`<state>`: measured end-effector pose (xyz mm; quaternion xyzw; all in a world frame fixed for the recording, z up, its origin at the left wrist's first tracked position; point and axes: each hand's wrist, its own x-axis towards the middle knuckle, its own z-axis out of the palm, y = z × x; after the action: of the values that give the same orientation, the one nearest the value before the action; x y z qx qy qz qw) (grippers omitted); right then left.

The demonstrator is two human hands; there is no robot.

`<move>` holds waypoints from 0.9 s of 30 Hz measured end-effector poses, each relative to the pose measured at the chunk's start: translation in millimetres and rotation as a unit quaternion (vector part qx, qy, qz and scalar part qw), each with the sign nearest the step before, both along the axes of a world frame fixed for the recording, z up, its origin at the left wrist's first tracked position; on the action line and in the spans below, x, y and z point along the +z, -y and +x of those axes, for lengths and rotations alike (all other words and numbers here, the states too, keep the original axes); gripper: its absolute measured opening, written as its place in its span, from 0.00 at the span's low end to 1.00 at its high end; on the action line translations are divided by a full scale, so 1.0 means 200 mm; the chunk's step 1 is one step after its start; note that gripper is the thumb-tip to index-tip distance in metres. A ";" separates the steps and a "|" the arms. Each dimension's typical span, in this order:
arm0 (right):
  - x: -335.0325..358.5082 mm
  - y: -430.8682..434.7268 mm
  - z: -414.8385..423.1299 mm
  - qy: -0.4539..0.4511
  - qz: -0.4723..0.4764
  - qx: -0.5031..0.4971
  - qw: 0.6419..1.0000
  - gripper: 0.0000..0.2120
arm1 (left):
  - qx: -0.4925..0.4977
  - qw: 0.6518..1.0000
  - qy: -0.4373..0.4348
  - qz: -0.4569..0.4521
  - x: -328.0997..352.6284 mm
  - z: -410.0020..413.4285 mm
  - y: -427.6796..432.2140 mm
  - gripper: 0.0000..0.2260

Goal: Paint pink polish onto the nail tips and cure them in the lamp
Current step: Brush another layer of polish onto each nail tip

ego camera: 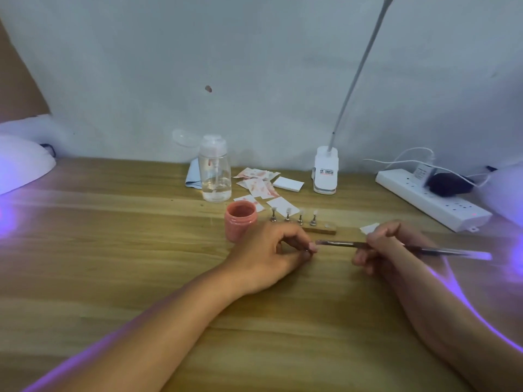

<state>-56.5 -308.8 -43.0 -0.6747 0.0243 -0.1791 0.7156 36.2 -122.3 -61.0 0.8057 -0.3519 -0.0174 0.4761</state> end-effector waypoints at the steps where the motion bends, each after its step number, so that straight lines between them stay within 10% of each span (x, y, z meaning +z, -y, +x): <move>1: -0.01 0.00 0.00 0.007 -0.006 0.003 1.000 0.05 | 0.004 1.000 0.004 0.003 0.00 0.00 0.00 0.08; 27: -0.03 0.00 0.02 0.027 0.000 -0.007 1.000 0.10 | 0.024 0.999 0.009 0.024 -0.01 0.01 -0.02 0.04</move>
<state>-52.7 -308.8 -49.4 -0.6693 0.0096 -0.2018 0.7150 37.9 -118.1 -63.5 0.8254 -0.3357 -0.0073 0.4539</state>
